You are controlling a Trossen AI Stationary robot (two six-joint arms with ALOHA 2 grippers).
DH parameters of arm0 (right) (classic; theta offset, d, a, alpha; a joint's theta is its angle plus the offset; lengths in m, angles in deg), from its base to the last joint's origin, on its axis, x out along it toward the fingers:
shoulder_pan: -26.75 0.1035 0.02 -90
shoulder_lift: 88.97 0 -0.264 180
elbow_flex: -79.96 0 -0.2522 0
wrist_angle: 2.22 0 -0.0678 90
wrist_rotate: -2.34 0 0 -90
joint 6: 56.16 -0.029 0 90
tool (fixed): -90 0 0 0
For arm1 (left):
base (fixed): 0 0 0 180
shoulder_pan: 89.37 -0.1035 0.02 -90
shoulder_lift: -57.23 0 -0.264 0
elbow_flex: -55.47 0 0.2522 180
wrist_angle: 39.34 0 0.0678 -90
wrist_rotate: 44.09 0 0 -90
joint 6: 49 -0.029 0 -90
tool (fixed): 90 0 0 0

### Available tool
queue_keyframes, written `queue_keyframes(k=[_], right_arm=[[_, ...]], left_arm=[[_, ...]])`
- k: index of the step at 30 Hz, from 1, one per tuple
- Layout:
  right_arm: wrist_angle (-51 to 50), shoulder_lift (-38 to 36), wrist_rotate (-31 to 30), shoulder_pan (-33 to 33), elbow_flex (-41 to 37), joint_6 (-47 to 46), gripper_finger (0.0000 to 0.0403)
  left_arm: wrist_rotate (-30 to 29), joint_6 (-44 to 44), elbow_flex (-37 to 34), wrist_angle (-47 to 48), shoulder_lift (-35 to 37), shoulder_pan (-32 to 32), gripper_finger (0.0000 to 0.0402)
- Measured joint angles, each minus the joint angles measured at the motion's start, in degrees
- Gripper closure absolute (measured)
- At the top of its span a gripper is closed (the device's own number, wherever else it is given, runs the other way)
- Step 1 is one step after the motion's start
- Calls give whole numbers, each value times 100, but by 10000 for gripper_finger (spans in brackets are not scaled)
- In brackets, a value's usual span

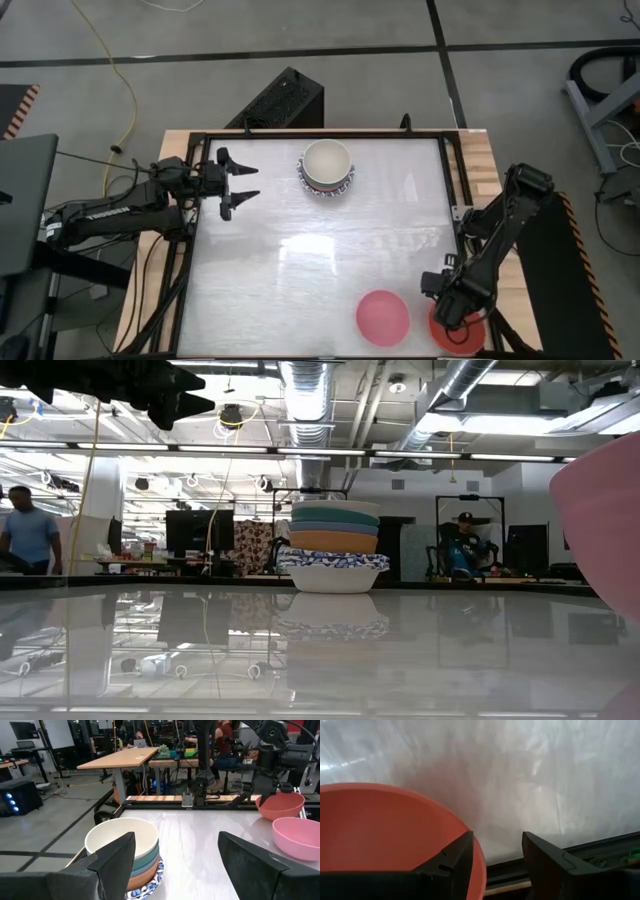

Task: Nest bowls inside each other
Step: Stack the orange bowl on top of the white bowl

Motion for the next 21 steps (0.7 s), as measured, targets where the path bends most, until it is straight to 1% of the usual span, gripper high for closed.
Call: queue_keyframes(k=[5,16,21], right_arm=[[-20,-39,64,-59,0,-11,214],[86,-467,75,-101,0,-48,214],[124,-466,87,-63,0,96,214]], left_arm=[[-6,-35,0,-28,-1,0,127],[-12,-44,-2,-76,-2,0,127],[-14,-44,-2,-76,-1,0,127]])
